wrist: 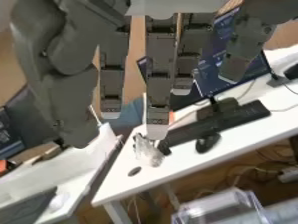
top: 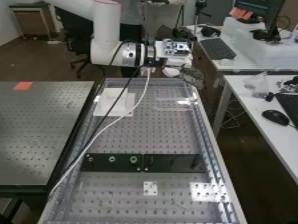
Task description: Grab the chopstick and place it in the clear container
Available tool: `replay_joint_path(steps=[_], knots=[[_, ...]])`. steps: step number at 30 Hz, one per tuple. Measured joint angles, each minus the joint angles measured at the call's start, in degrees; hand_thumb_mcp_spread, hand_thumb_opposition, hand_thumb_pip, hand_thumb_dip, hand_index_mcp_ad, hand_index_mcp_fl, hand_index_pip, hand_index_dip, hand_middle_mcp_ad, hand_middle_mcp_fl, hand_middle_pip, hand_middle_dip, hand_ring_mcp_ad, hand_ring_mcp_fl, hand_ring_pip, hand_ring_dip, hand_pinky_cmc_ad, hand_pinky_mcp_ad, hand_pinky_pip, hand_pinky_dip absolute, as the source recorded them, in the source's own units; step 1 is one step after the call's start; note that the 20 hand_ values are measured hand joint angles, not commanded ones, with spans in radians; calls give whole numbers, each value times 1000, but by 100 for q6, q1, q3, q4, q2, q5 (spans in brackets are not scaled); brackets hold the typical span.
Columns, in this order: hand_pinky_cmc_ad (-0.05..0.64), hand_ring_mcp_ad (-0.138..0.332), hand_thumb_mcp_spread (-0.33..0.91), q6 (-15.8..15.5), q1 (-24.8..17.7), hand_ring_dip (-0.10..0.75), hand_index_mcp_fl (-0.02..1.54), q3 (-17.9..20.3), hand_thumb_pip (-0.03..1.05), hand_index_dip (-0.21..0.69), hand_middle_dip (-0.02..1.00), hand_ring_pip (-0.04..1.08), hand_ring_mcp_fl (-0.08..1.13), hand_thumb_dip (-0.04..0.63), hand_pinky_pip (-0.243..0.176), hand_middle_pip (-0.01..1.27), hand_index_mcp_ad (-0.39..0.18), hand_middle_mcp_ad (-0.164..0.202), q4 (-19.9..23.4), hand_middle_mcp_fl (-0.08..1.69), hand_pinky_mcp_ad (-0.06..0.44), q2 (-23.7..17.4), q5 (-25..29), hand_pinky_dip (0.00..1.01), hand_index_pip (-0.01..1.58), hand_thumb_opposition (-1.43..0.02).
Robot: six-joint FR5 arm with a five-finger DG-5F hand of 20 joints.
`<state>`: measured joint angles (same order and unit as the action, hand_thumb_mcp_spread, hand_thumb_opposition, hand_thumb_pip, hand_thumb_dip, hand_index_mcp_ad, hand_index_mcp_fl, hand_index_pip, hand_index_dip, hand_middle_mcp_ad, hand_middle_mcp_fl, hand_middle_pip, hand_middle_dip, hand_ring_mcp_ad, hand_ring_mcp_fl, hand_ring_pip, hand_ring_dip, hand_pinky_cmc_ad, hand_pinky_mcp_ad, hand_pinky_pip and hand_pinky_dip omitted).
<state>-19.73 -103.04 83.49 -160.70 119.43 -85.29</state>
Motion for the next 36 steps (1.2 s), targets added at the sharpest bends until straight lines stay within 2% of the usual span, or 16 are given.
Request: replay_joint_path(steps=[3,4,6,8,12,14,19,23,27,31,32,35,36], knots=[[428,38,353,11,21,508,590,43,562,257,709,87,213,286,-63,89,-255,37,113,668,314,-185,13,305,63,-792],[449,51,335,26,44,506,559,76,534,262,705,82,213,290,-63,87,-253,37,171,634,314,-260,23,305,51,-792],[464,63,302,35,113,471,508,147,468,316,681,84,188,253,-75,91,-236,37,291,567,314,-436,55,312,52,-771],[478,99,253,16,232,449,422,233,421,353,614,87,152,215,-80,70,-218,38,395,415,330,-682,84,328,37,-742],[518,117,227,-124,445,401,354,374,367,379,541,86,70,176,-77,70,-209,45,449,251,360,-1051,134,332,24,-721],[529,131,222,-308,573,342,335,499,367,379,485,84,63,147,-80,75,-202,61,454,227,375,-1266,112,332,26,-714],[541,127,223,-808,738,253,323,720,344,377,398,101,30,117,-75,87,-190,59,337,168,379,-1742,47,318,26,-696],[545,148,222,-1208,896,180,304,862,337,330,312,101,30,101,-75,101,-190,59,147,119,380,-2106,85,267,23,-679],[560,150,223,-1596,1001,164,272,896,335,314,290,101,31,101,-75,108,-190,59,-192,86,393,-2296,96,239,26,-682],[562,148,220,-2139,1071,129,274,832,335,264,248,94,14,96,-75,119,-190,58,-833,82,389,-2403,115,199,31,-682],[562,148,220,-2178,1077,129,274,820,335,251,248,98,14,94,-75,120,-190,58,-904,86,393,-2407,114,194,26,-682],[562,148,223,-2532,1133,129,276,691,342,250,243,99,14,98,-75,120,-192,54,-1551,86,396,-2421,100,185,35,-682],[562,148,223,-2584,1140,127,276,675,346,250,243,103,14,99,-75,120,-192,54,-1642,82,393,-2423,104,178,37,-682]])
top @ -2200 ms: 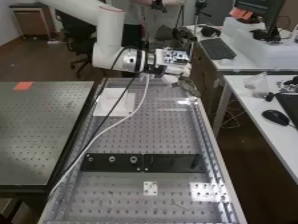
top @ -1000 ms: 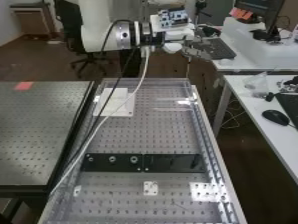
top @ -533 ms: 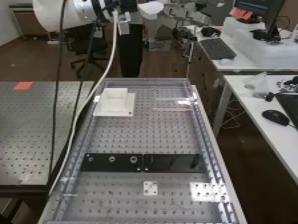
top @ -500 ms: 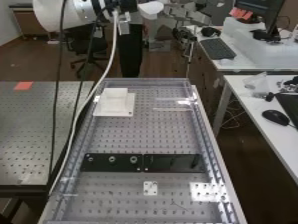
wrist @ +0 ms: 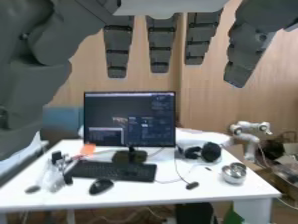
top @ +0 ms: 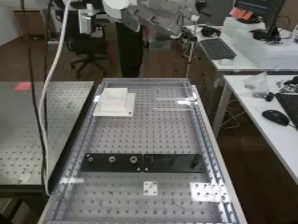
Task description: Grab the chopstick and place it in the clear container
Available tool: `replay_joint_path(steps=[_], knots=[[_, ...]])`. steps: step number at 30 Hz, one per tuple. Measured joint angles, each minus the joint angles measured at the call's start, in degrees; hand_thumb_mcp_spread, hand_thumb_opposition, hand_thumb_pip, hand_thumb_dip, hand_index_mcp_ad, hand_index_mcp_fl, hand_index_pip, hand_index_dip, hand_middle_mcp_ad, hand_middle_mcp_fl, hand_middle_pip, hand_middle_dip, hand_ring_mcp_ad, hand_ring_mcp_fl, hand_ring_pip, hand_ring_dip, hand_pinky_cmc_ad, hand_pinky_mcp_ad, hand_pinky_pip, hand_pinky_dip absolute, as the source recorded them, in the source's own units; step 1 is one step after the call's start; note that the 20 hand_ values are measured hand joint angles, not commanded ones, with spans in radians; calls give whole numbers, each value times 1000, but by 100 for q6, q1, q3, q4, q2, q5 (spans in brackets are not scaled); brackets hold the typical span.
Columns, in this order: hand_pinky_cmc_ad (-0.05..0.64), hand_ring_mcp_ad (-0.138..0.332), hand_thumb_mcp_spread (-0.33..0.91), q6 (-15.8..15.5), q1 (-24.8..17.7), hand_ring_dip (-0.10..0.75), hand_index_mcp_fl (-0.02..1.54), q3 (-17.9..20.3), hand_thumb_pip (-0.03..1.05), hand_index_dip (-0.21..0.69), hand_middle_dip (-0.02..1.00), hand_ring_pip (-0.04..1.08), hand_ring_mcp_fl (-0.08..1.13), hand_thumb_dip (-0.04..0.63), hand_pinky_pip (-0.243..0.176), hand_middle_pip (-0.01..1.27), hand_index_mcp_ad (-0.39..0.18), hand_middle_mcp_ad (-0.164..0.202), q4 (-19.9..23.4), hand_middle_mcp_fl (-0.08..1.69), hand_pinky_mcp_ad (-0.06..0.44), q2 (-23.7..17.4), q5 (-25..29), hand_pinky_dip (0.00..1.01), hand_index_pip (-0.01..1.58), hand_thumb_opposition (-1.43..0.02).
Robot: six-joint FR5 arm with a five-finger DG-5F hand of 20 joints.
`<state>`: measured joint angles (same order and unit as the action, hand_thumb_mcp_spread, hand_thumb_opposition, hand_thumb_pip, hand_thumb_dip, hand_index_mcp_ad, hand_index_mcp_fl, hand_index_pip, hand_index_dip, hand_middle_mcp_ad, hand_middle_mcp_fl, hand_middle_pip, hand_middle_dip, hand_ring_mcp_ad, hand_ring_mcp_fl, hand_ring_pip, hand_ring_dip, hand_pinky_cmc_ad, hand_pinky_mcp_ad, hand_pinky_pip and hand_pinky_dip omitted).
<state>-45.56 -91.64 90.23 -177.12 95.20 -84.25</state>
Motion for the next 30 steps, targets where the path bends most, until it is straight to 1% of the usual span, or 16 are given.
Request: replay_joint_path(steps=[2,3,5,9,12,13,14,18,20,25,28,30], knots=[[562,145,223,-183,39,119,276,-52,347,244,243,103,14,94,-75,120,-192,52,-334,82,393,-27,24,178,37,-682],[562,145,223,-222,52,119,276,-57,351,244,243,101,14,94,-75,120,-192,52,-396,82,393,-46,31,178,37,-682],[562,145,225,-265,74,119,276,-49,351,244,243,101,14,94,-75,120,-199,52,-472,82,393,-104,84,178,37,-682],[562,145,208,-251,105,119,267,42,360,239,241,101,14,93,-77,120,-194,52,-454,82,396,-229,122,178,35,-682],[560,145,194,-172,126,119,215,165,363,232,241,101,14,96,-75,117,-199,51,-312,87,393,-330,139,166,33,-668],[578,143,192,-144,130,119,206,204,365,232,241,101,14,96,-75,120,-201,51,-267,80,393,-356,153,166,33,-665],[576,147,194,-113,134,119,206,241,361,232,241,101,14,96,-75,122,-190,54,-225,77,396,-381,166,164,33,-665],[576,145,194,-14,156,119,194,300,365,216,241,101,14,84,-75,122,-197,52,-153,77,393,-427,113,164,33,-665],[576,148,194,127,199,119,194,312,365,216,241,101,14,84,-75,122,-190,52,-131,77,393,-440,22,164,33,-665],[576,148,190,390,292,119,183,342,365,216,241,101,16,84,-75,122,-194,54,-56,75,393,-494,-180,164,37,-663],[572,150,188,463,343,119,183,347,368,216,241,101,16,87,-75,119,-190,58,-17,75,393,-504,-299,164,37,-668],[572,147,192,462,374,119,182,336,372,216,241,101,12,87,-75,119,-197,51,-13,75,393,-495,-385,164,37,-668]])
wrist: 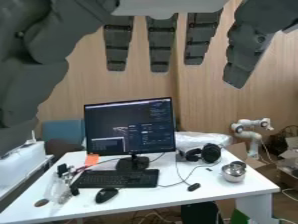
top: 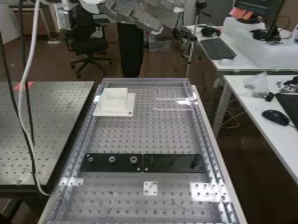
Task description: Grab the chopstick and place it in the clear container
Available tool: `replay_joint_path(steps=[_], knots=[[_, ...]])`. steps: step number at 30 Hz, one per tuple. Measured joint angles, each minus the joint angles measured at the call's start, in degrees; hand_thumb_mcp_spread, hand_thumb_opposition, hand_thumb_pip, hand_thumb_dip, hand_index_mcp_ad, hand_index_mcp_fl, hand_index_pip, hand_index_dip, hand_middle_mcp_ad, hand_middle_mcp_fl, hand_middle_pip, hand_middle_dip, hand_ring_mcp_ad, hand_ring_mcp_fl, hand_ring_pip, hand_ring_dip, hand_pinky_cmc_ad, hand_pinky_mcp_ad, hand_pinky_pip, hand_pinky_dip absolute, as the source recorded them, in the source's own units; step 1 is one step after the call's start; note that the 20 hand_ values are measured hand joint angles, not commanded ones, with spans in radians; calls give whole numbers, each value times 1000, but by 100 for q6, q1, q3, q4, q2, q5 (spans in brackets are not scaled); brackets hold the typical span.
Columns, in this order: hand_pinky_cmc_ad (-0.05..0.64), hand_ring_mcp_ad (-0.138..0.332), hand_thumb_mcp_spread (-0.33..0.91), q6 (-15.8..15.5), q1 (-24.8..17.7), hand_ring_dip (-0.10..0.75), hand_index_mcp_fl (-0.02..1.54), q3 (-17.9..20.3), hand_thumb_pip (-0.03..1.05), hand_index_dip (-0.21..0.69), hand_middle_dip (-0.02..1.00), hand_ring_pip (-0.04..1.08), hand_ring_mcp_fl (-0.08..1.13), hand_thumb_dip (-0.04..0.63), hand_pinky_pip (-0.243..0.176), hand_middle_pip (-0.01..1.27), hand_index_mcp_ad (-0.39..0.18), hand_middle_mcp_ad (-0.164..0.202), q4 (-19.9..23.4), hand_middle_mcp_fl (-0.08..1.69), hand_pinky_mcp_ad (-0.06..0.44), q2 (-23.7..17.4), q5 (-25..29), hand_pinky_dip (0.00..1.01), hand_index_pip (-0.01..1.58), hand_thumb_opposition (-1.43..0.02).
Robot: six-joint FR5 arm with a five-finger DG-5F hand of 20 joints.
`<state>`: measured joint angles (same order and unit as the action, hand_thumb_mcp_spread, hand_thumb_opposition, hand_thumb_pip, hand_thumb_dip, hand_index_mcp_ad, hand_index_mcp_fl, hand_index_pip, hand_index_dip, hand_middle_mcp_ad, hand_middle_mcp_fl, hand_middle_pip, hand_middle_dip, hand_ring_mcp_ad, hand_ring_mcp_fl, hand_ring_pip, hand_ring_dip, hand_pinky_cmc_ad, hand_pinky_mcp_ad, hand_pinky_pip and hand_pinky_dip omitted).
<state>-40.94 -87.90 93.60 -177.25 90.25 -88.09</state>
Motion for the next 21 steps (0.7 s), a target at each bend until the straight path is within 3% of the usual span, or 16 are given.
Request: replay_joint_path(steps=[21], knots=[[572,147,188,-186,272,119,183,-20,368,216,243,101,16,87,-75,122,-197,52,70,77,393,81,-30,164,40,-668]])
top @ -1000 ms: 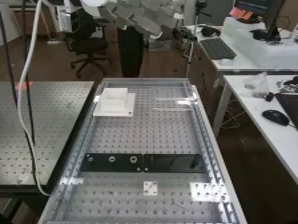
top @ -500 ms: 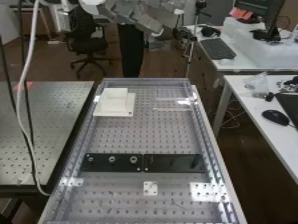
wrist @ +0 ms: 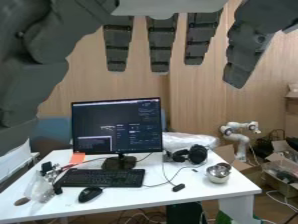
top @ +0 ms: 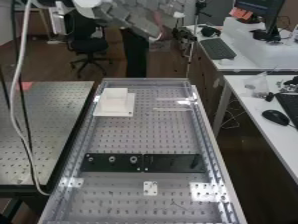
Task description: Grab the chopstick and place it in the clear container
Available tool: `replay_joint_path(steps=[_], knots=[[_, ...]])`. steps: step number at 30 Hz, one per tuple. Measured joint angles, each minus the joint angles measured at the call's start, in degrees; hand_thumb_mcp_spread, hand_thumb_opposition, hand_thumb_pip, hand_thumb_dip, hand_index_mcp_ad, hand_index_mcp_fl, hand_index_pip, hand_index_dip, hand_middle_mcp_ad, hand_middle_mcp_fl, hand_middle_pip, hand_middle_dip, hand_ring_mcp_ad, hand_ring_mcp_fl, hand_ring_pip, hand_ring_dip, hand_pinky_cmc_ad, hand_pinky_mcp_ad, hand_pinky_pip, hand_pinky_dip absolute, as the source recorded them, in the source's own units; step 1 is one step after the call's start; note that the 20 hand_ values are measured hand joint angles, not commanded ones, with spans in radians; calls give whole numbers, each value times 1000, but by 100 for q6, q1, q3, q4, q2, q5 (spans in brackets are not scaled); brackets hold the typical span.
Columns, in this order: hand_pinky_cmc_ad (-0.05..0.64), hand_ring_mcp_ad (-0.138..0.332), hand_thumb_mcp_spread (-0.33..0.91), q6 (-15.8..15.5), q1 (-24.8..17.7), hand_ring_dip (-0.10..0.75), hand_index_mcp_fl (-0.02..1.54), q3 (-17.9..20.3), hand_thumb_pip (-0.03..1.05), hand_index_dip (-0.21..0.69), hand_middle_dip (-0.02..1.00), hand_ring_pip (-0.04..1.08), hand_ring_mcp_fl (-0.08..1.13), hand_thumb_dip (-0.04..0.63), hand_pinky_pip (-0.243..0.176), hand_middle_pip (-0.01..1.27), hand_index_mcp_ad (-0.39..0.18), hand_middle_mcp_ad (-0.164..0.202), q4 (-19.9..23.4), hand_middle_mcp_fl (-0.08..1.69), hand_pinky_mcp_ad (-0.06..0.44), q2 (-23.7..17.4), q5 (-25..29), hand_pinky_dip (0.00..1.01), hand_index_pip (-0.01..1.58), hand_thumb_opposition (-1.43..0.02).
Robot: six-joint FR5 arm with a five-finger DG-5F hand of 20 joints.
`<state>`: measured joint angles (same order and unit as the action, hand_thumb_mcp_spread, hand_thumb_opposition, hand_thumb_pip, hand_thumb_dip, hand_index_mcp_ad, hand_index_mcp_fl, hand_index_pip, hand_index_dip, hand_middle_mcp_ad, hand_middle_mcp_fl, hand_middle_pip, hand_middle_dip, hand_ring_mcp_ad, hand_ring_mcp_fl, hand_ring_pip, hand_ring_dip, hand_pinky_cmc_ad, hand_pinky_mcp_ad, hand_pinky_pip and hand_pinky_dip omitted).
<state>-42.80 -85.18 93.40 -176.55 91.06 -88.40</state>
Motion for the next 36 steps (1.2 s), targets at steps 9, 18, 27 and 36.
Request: replay_joint_path(steps=[9,18,27,36], knots=[[572,148,197,70,610,119,204,-255,354,216,243,101,16,87,-75,122,-195,58,31,77,393,374,-346,164,40,-668],[572,150,215,-32,1099,119,223,-818,349,216,239,101,16,84,-75,119,-194,59,418,122,394,1063,-570,164,40,-668],[572,150,218,-12,1387,119,223,-1300,349,216,239,101,16,87,-75,119,-190,59,477,122,393,1657,-820,164,40,-668],[572,150,218,28,1452,120,223,-1613,349,216,237,101,16,87,-75,119,-190,59,314,122,393,1944,-1006,164,44,-668]])
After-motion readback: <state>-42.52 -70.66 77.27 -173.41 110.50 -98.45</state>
